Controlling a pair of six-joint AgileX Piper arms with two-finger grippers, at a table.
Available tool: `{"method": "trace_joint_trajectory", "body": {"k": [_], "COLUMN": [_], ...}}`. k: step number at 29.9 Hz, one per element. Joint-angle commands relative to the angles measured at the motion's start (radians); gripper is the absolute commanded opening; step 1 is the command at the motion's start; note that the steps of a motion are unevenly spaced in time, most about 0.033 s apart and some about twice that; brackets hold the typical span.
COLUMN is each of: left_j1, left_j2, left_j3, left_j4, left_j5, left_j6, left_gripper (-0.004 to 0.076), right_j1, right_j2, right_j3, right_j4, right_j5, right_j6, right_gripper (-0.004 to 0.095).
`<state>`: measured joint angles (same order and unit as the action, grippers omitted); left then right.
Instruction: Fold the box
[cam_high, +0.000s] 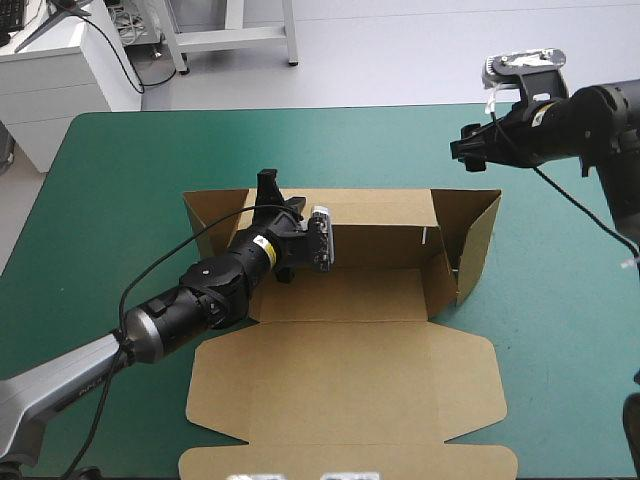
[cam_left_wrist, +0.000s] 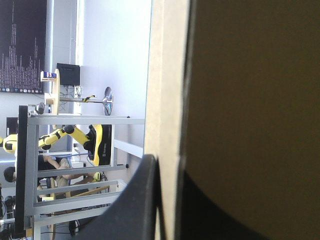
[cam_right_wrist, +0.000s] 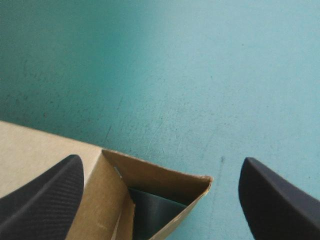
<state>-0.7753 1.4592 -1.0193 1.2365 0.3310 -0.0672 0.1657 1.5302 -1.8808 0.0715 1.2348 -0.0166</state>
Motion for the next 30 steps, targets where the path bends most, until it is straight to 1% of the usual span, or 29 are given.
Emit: {"method": "trace_joint_trajectory", "body": {"k": [1, 6, 9, 14, 17, 23, 30], "left_j1": [-0.007, -0.007, -0.007, -0.007, -0.007, -0.007, -0.007], "left_j2": [-0.016, -0.016, -0.016, -0.016, -0.016, -0.013, -0.01], "left_j3": [0.001, 0.001, 0.001, 0.001, 0.001, 0.001, 0.001], "left_j4": [-0.045, -0.043, -0.043, -0.043, -0.043, -0.043, -0.043], "left_j5": [0.026, 0.018, 0.018, 0.018, 0.018, 0.011, 0.012], "left_j6": [-0.027, -0.016, -0.022, -0.024, -0.024, -0.032, -0.036], "left_gripper": [-0.0008, -0.0008, -0.0008, -0.0008, -0.0008, -0.0008, -0.0008], "right_j1": [-0.057, -0.08, -0.08, -0.08, -0.08, -0.08, -0.08], "right_j2": [0.06, 0.194, 0.266, 0.353, 0.389, 0.394, 0.368], "right_j3": [-0.086, -0.167, -0.201, -0.207, -0.21, -0.212, -0.209], "right_j4": [0.061, 0.083, 0.102, 0.126, 0.134, 0.139, 0.161], "right_j5": [-0.014, -0.002, -0.015, -0.05, -0.032, 0.016, 0.016], "right_j6": [-0.028, -0.037, -0.037, -0.04, -0.045, -0.045, -0.035], "right_gripper": [0.0779, 0.0779, 0.0777, 0.0767, 0.0765, 0.0765, 0.0745]}}
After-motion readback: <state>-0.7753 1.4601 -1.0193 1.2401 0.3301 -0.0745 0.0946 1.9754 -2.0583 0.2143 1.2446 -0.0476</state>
